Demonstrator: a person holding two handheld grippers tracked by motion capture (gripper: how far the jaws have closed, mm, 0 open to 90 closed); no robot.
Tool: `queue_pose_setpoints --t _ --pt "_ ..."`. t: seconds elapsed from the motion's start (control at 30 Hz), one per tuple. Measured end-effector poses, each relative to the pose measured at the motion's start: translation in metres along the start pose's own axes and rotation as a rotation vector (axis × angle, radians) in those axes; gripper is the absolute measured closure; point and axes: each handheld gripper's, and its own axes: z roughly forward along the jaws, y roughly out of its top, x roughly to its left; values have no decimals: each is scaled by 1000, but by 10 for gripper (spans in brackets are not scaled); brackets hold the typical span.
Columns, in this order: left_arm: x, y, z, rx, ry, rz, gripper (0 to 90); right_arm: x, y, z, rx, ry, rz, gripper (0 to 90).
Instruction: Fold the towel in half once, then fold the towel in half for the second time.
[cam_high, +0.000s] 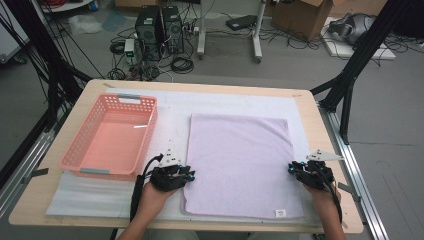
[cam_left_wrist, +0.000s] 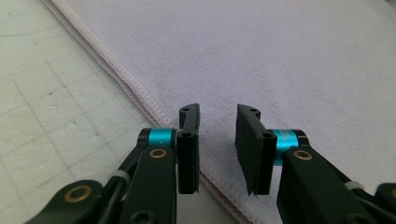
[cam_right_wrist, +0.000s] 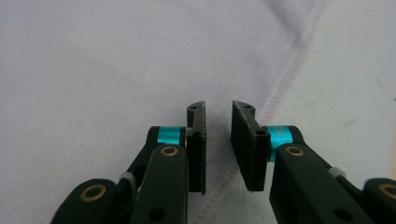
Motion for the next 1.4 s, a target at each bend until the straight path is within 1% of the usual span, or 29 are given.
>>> queue_pose_setpoints --t 0.07,0.1,0.13,0.17,0.2,0.23,0.3,0.33,0.37,0.4,0.43,0.47,0.5,0.53,0.57,0.6,0.63,0.67,0.73,0.77,0.8,0.83,0.93,1.0,1.13,1.27,1.4 --pt "2 -1 -1 -15 -15 -14 677 0 -2 -6 -18 1 11 725" --pt "3 -1 -3 -26 -19 -20 637 0 -3 -10 -31 4 17 696" --pt "4 -1 -4 -43 -25 -27 615 0 -4 -14 -52 7 21 668" --pt "5 -2 -6 -68 -33 -42 597 1 -4 -18 -70 9 20 638" --pt "6 -2 -7 -94 -40 -43 562 2 -3 -23 -85 10 19 606" --pt "7 -2 -9 -122 -42 -37 528 2 -4 -27 -104 9 17 571" --pt "8 -2 -11 -169 -48 -16 508 5 -5 -35 -131 9 14 504" --pt "8 -2 -12 -186 -47 8 496 6 -6 -38 -141 9 11 468" --pt "7 -2 -12 -208 -36 47 492 7 -7 -40 -148 10 7 437" --pt "7 -2 -12 -221 -32 61 490 8 -8 -43 -157 1 6 381" --pt "7 -2 -12 -231 -23 74 489 8 -9 -44 -167 -4 5 358" --pt "8 -1 -13 -244 -18 68 481 7 -9 -45 -173 -7 4 339" --pt "9 -1 -13 -244 -22 35 461 6 -9 -46 -180 -14 4 305" --pt "10 0 -12 -236 -18 -2 419 5 -10 -46 -187 -19 10 275" --pt "11 1 -12 -231 -15 -22 368 4 -10 -46 -192 -21 16 262" --pt "11 1 -13 -236 -14 -25 344 3 -10 -46 -195 -22 17 250" --pt "11 1 -13 -240 -5 -20 334 2 -11 -46 -191 -27 16 237" --pt "11 2 -14 -243 3 -20 305 2 -12 -45 -192 -25 21 221" --pt "11 3 -15 -254 -7 -30 251 1 -12 -44 -189 -27 23 212" --pt "11 3 -15 -255 0 -32 250 1 -12 -44 -188 -27 23 212" --pt "11 3 -16 -257 -2 -30 242 0 -13 -44 -185 -28 17 211" --pt "10 3 -16 -260 -8 -32 240 1 -13 -43 -183 -27 23 212" --pt "10 3 -15 -262 -7 -29 240 0 -13 -43 -180 -27 22 212" --pt "11 4 -14 -263 2 -31 239 0 -13 -43 -183 -27 23 212" --pt "12 4 -14 -258 2 -33 239 0 -15 -42 -171 -27 23 212" --pt "13 4 -14 -253 10 -33 239 -1 -15 -41 -172 -28 26 212" --pt "14 4 -14 -251 9 -39 239 -1 -15 -39 -169 -30 27 212"
